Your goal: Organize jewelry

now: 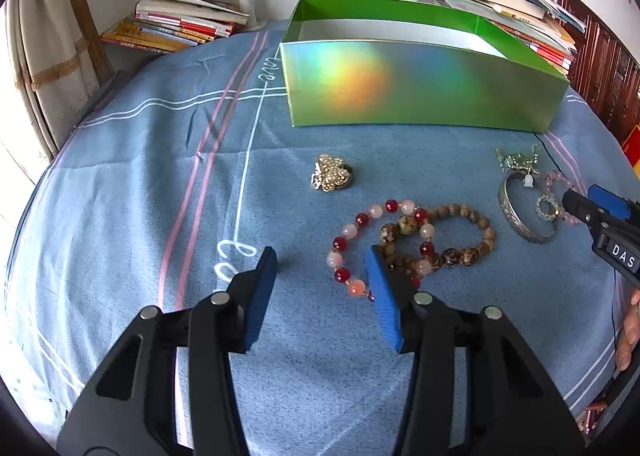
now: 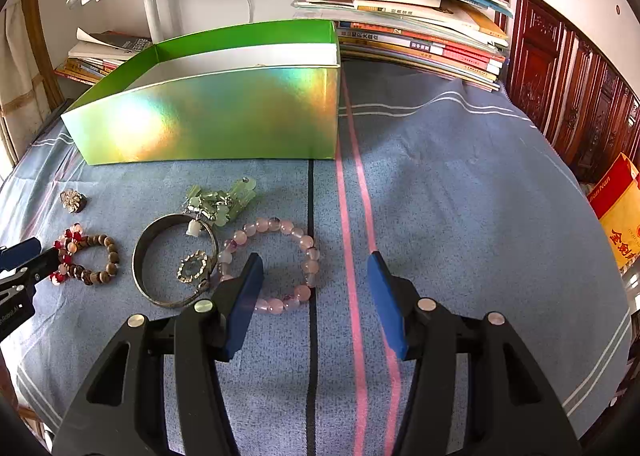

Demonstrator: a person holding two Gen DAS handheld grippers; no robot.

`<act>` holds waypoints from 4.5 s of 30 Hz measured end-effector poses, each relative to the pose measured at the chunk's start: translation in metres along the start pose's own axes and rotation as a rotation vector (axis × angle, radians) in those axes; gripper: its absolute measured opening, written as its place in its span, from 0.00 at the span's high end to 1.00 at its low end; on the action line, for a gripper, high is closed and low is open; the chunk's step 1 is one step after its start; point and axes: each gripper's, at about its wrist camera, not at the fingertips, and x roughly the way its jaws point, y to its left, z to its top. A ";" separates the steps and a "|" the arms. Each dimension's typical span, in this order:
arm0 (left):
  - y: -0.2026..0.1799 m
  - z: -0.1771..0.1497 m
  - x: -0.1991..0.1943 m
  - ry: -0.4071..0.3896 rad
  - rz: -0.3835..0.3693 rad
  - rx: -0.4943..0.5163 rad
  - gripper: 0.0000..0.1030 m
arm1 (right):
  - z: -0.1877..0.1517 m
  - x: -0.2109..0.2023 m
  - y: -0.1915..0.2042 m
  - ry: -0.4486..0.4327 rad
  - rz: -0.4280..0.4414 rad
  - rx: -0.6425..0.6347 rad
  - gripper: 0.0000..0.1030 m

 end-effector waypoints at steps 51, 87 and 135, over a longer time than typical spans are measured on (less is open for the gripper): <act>0.005 0.080 -0.086 -0.225 -0.209 -0.005 0.92 | 0.080 -0.087 0.026 -0.237 0.132 -0.087 0.92; 0.008 0.044 -0.016 -0.079 -0.096 -0.032 0.48 | 0.068 0.005 0.019 0.038 0.172 -0.021 0.60; -0.025 -0.012 0.003 0.020 -0.120 0.056 0.28 | -0.012 -0.020 -0.021 0.071 0.109 0.052 0.71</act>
